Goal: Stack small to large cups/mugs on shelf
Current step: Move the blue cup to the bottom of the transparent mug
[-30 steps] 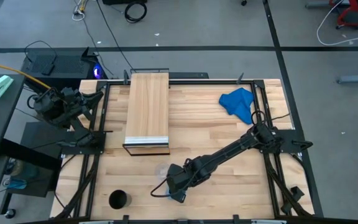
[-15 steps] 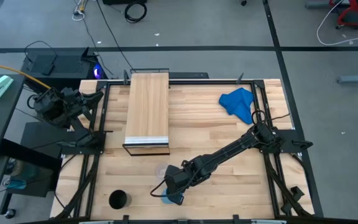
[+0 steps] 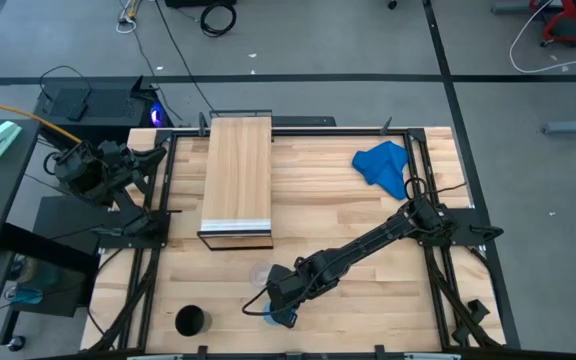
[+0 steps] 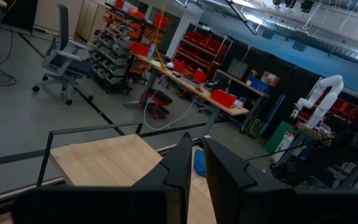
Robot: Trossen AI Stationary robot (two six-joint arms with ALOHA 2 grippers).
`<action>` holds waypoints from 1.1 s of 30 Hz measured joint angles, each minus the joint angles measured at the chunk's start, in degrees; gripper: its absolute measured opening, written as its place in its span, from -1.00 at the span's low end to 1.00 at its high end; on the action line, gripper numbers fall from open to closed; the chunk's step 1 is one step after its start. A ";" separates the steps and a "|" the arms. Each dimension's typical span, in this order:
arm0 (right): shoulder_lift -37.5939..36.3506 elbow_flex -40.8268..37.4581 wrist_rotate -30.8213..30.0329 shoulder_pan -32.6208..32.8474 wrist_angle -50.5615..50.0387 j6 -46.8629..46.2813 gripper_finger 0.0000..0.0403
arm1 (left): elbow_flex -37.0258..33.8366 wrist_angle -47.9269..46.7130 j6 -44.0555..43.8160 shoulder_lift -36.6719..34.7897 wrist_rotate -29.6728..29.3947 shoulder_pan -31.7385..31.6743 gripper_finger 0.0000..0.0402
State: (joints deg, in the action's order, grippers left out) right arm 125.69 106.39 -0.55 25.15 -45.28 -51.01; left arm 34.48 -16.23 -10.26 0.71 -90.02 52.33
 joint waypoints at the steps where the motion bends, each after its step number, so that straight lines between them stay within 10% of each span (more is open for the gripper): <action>1: 0.00 -0.01 0.01 0.00 0.05 0.01 -0.83 | -0.01 0.02 -0.03 0.00 0.00 0.00 -0.75; 33: 0.02 0.00 0.85 -0.66 0.23 0.21 -0.62 | 0.00 -0.15 -0.07 0.00 0.00 -0.01 -0.74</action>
State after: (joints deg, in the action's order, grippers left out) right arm 125.71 106.39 0.29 24.49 -45.06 -50.81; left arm 34.48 -16.38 -10.33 0.71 -90.02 52.31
